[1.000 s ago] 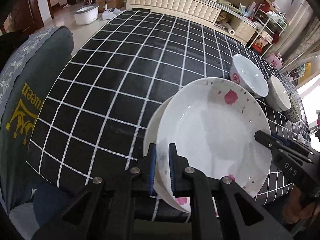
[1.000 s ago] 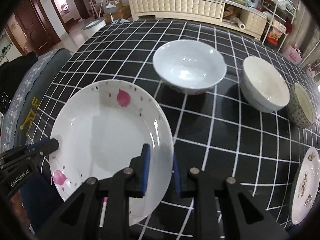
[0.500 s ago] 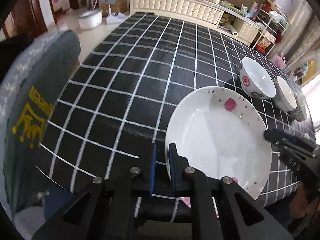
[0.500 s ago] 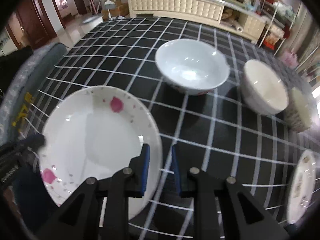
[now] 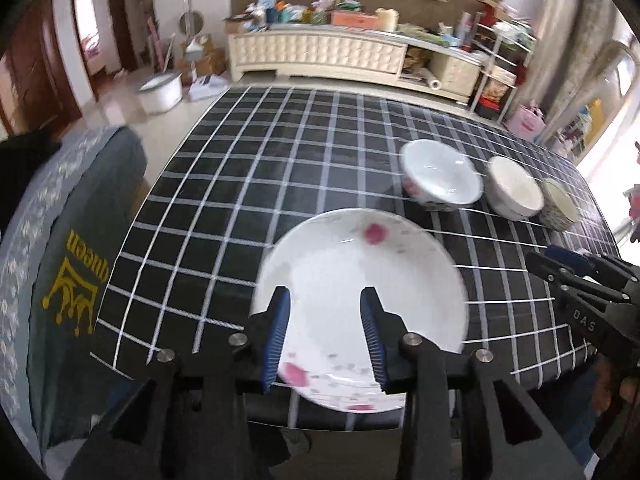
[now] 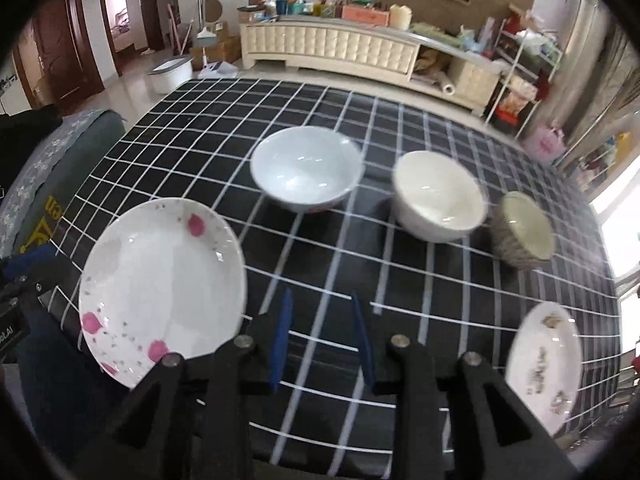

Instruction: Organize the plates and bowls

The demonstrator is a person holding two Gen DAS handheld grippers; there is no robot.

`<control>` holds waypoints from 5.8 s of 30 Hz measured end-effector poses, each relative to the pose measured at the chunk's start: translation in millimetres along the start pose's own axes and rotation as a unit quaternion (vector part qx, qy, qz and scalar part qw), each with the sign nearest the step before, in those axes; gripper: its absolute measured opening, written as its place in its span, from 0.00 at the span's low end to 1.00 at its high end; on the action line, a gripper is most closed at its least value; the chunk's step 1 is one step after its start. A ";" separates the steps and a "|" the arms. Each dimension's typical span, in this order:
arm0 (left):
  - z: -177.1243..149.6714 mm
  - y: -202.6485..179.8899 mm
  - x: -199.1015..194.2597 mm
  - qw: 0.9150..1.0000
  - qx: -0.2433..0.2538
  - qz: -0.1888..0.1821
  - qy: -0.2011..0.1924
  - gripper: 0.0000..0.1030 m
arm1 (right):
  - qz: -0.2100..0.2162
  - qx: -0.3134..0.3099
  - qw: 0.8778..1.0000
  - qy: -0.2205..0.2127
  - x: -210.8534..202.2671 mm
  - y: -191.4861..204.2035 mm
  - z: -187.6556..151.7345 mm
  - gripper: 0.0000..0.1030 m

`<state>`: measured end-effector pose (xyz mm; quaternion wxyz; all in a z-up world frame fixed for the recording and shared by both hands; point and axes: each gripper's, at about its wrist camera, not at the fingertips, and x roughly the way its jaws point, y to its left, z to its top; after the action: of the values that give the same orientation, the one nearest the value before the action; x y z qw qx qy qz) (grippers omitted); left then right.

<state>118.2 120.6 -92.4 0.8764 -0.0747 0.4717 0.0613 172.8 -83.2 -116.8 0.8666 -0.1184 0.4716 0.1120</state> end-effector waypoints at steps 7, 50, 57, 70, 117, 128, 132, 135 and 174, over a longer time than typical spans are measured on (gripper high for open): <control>2.4 -63.8 -13.3 0.999 0.037 -0.039 -0.009 0.53 | -0.005 0.010 1.000 -0.003 -18.8 -35.1 -20.2 0.34; -6.8 -353.4 93.5 0.969 0.198 -0.111 0.099 0.54 | -0.033 0.208 0.976 0.053 -6.5 -305.7 -125.4 0.63; -10.1 -366.0 119.2 0.964 0.196 -0.128 0.123 0.54 | -0.024 0.216 0.974 0.058 10.7 -315.7 -134.4 0.63; -17.4 -374.0 144.2 0.963 0.190 -0.129 0.144 0.27 | -0.033 0.222 0.971 0.079 26.4 -326.4 -146.9 0.29; 9.6 -120.5 51.6 0.996 0.038 -0.049 0.067 0.15 | 0.071 0.091 0.993 0.007 -0.3 -112.6 -34.3 0.23; -0.5 -12.5 47.2 0.997 -0.032 -0.016 0.069 0.15 | 0.107 0.024 0.993 0.034 26.4 -16.5 -6.8 0.23; -6.4 14.6 50.9 0.996 -0.054 -0.016 0.076 0.15 | 0.107 0.002 0.993 0.044 32.9 8.7 -4.9 0.23; -9.5 25.3 54.8 0.995 -0.062 -0.015 0.080 0.15 | 0.107 -0.008 0.993 0.051 38.3 22.9 -2.9 0.23; -13.8 45.3 66.8 0.991 -0.078 -0.010 0.105 0.16 | 0.096 -0.011 0.991 0.087 74.6 47.1 5.7 0.25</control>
<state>135.4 164.9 -159.1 0.8143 -0.1534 0.5539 0.0810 202.6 -30.7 -181.4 0.8060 -0.0911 0.5534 0.1894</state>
